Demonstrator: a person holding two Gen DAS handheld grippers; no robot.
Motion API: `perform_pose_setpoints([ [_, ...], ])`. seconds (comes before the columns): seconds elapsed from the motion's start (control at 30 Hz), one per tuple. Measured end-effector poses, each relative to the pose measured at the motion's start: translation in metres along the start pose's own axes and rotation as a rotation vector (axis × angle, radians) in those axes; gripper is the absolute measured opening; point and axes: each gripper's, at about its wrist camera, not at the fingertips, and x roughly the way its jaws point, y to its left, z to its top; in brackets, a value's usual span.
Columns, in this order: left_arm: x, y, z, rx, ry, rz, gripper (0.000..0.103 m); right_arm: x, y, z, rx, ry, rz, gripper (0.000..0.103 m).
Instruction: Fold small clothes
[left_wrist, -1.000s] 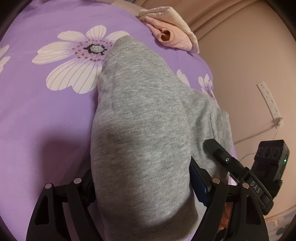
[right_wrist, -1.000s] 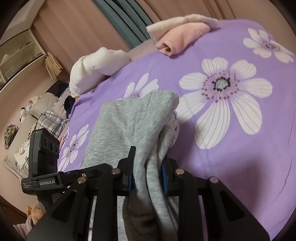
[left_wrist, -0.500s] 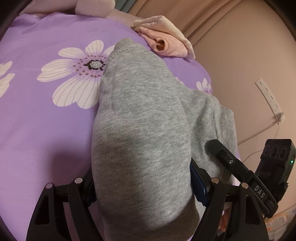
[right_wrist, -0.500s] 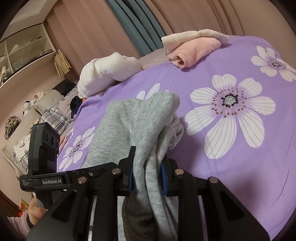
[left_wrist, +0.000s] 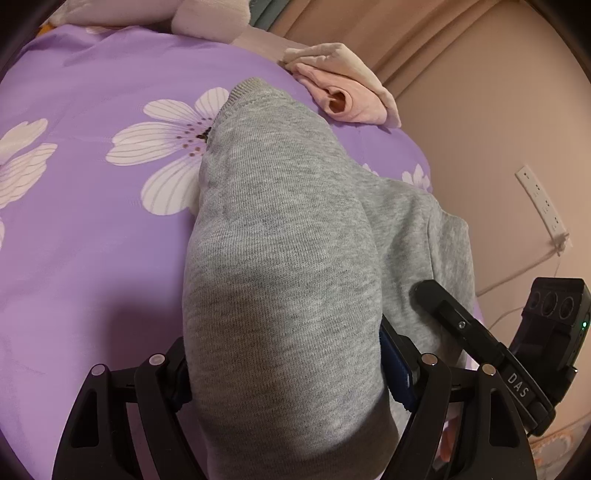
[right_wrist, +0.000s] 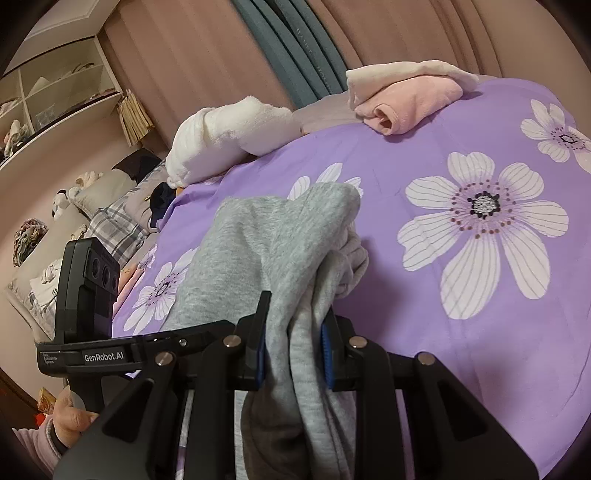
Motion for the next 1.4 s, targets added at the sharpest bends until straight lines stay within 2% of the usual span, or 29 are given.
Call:
perform_pose_setpoints([
  [0.43,-0.031,0.023,-0.010,-0.033,-0.017,0.026,0.081,0.016,0.030,-0.004,-0.018,0.030,0.028,0.024],
  [0.7,-0.043,0.034,-0.016,-0.046,-0.014,0.047,0.081,0.025,0.035,-0.007,-0.011,0.049,0.044,0.024],
  [1.4,-0.030,0.045,-0.014,-0.054,0.019,0.076,0.081,0.044,0.023,-0.014,0.049,0.120,0.041,0.024],
])
